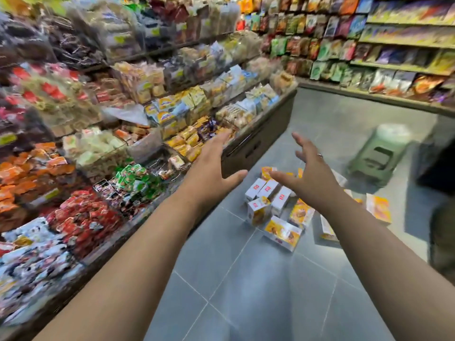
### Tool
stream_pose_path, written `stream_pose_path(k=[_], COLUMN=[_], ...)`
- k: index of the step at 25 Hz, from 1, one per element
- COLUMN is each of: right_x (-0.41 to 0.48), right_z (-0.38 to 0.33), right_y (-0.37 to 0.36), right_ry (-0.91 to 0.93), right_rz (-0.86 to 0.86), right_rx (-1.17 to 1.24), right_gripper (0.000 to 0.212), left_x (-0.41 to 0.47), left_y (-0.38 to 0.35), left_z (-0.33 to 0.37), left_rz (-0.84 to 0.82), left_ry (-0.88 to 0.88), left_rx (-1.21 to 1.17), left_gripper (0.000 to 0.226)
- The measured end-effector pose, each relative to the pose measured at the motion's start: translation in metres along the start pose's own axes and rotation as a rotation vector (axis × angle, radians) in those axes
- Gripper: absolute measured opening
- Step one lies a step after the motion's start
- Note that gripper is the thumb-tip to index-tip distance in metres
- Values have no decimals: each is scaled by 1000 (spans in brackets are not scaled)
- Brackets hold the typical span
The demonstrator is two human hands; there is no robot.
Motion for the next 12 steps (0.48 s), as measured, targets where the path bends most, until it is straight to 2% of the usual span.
stream_pose_path(k=[6, 12], right_x=[48, 143], right_z=[82, 173], right_y=[6, -13], right_ry=[-88, -167], right_rz=[14, -82], right_rx=[-24, -58], right_gripper=[89, 91], left_x=[78, 176], left_y=[-76, -153], left_z=[-25, -70], left_rz=[-109, -181], left_ry=[-9, 103], left_rx=[-24, 21], left_gripper=[90, 90])
Point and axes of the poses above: each hand's wrist, its own x-axis towards the middle knuckle, its own y-axis out of the back of the hand, z = x × y, the point moved 2 cm from there along x, towards the middle knuckle, and after that the axes turned 6 degrees about -x, right-handed, at the moved point
